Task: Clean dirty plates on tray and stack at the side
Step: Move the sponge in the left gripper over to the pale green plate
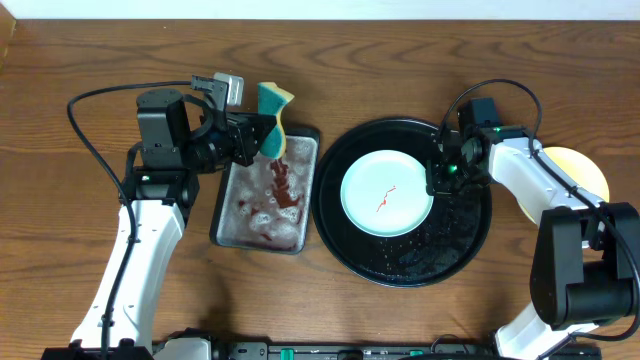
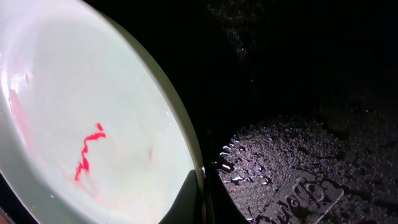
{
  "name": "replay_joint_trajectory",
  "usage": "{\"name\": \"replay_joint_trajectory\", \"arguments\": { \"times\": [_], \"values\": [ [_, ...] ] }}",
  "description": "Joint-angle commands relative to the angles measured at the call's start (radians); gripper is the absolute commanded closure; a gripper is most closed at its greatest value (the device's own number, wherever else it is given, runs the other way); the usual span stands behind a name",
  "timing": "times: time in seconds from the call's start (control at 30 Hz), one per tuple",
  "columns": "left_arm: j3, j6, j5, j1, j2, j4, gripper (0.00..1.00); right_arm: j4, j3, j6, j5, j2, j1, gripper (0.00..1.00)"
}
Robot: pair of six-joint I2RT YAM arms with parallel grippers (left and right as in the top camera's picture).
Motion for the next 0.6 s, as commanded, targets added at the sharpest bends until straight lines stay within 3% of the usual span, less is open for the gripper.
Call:
{"name": "replay_joint_trajectory", "arguments": {
  "times": [0.0,0.27,0.57],
  "values": [
    [0.008,-0.008,-0.019,0.000,-0.010,-0.046,0.93,0.003,-0.002,-0.010,0.013,0.002,0.010,0.99],
    [0.007,-0.007,-0.372,-0.101,0.060,-0.294,0.93,0.112,-0.093,-0.009,0.025,0.002,0.011,0.99],
    [0.008,-0.008,-0.636,-0.256,0.153,-0.339,0.92,0.235,-0.220,-0.006,0.025,0.002,0.010,0.99]
  ]
}}
